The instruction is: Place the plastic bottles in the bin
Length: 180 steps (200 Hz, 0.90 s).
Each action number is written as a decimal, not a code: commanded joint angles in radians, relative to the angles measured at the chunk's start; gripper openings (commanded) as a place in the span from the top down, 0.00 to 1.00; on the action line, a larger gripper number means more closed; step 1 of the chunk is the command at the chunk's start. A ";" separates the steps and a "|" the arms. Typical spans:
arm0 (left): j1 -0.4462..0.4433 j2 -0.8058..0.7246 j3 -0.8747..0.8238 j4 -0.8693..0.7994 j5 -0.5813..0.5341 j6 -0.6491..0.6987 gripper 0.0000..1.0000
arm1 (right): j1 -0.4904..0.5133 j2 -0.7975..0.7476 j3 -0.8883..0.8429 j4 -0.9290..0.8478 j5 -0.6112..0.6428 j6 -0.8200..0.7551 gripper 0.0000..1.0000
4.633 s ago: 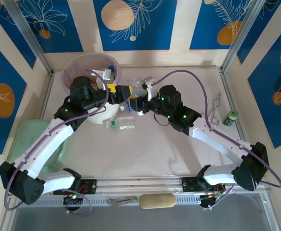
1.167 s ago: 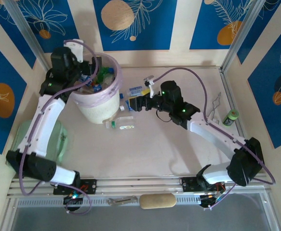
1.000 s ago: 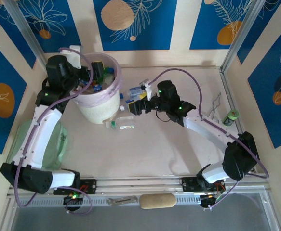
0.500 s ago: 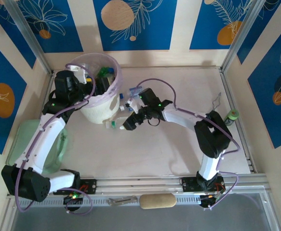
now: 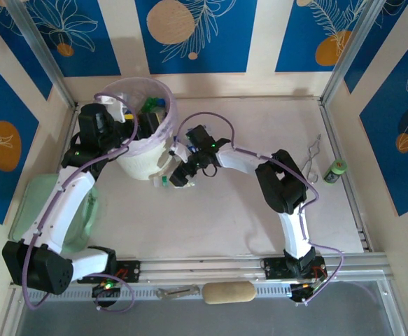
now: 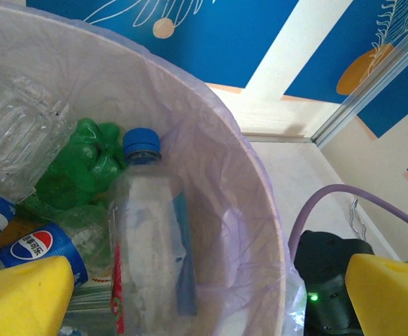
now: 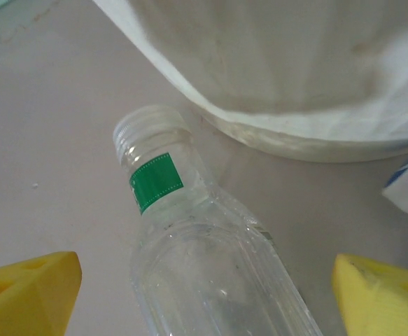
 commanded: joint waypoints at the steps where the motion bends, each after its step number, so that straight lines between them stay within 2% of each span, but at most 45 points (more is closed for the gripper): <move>1: 0.015 -0.029 -0.016 0.019 0.026 -0.007 0.00 | 0.017 0.022 0.038 -0.051 0.017 -0.044 0.07; 38: 0.017 -0.032 -0.026 0.027 0.028 -0.012 0.00 | 0.046 -0.004 -0.001 -0.078 0.058 -0.066 0.07; 99: 0.024 -0.025 -0.034 0.049 0.039 -0.029 0.00 | 0.111 -0.042 -0.095 -0.042 0.239 -0.075 0.06; 125: 0.025 -0.031 -0.038 0.048 0.039 -0.030 0.00 | 0.116 -0.033 -0.095 -0.031 0.260 -0.078 0.06; 161: 0.030 -0.047 -0.045 0.035 0.014 -0.038 0.00 | 0.117 -0.039 -0.111 -0.007 0.248 -0.094 0.12; 180: 0.033 -0.054 -0.046 0.035 0.012 -0.041 0.00 | 0.115 -0.056 -0.139 0.019 0.228 -0.097 0.19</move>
